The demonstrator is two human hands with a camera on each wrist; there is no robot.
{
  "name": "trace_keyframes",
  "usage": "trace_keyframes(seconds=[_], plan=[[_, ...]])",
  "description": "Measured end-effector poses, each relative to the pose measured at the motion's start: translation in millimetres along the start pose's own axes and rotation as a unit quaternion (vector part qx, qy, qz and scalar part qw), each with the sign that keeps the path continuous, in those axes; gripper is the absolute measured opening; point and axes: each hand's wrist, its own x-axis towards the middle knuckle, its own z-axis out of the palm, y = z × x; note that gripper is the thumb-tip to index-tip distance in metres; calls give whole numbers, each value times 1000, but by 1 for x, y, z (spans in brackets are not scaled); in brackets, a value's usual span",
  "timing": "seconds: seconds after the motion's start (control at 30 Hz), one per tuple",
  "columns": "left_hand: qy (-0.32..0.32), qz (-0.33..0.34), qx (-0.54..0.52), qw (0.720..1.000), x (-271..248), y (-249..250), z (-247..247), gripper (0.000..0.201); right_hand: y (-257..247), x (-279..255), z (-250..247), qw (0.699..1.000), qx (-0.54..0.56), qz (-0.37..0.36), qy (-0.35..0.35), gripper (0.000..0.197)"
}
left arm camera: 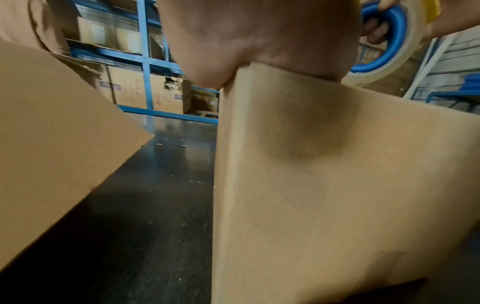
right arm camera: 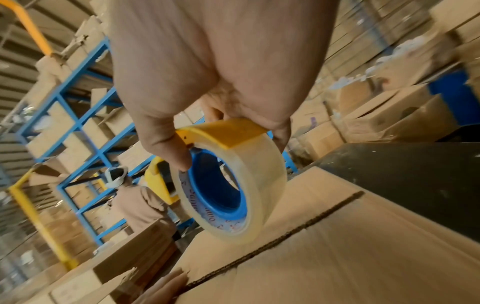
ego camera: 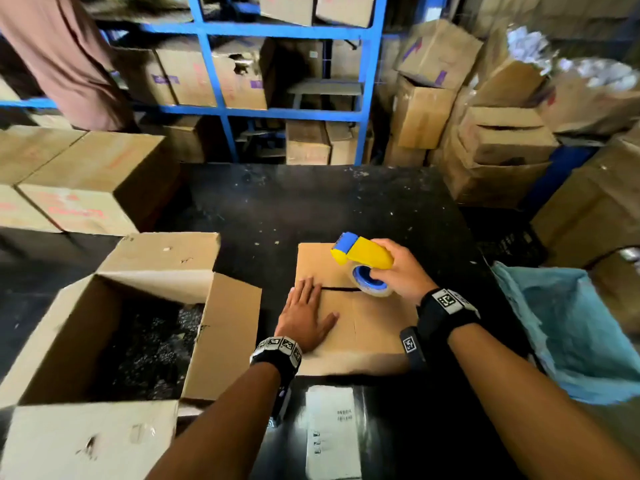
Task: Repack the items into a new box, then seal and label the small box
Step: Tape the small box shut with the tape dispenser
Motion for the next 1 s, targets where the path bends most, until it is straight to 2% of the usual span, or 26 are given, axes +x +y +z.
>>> trace_keyframes(seconds=[0.13,0.3,0.53,0.63,0.73,0.83,0.9,0.93,1.0], plan=[[18,-27,-54,998,-1,1,0,94,-5,30,3,995,-39,-33,-81,56],[11,-63,-90,994,-1,1,-2,103,-7,47,13,983,-60,-63,-159,58],[36,-69,-200,977,3,-8,4,106,0,48,18,973,-98,-85,-194,61],[50,-78,-308,947,-2,-13,1,95,4,47,18,973,-90,-79,-195,63],[56,-109,-383,915,3,-24,-10,62,8,47,18,975,-92,-68,-190,65],[88,-130,-381,911,22,-35,-27,36,10,46,20,975,-98,-62,-191,68],[77,-153,-395,903,34,-31,-42,28,10,45,21,975,-100,-62,-190,68],[45,-169,-436,883,38,-25,-48,29,10,45,21,975,-97,-61,-188,67],[-27,-218,-547,807,42,-11,-56,38,11,45,22,977,-86,-59,-185,66]])
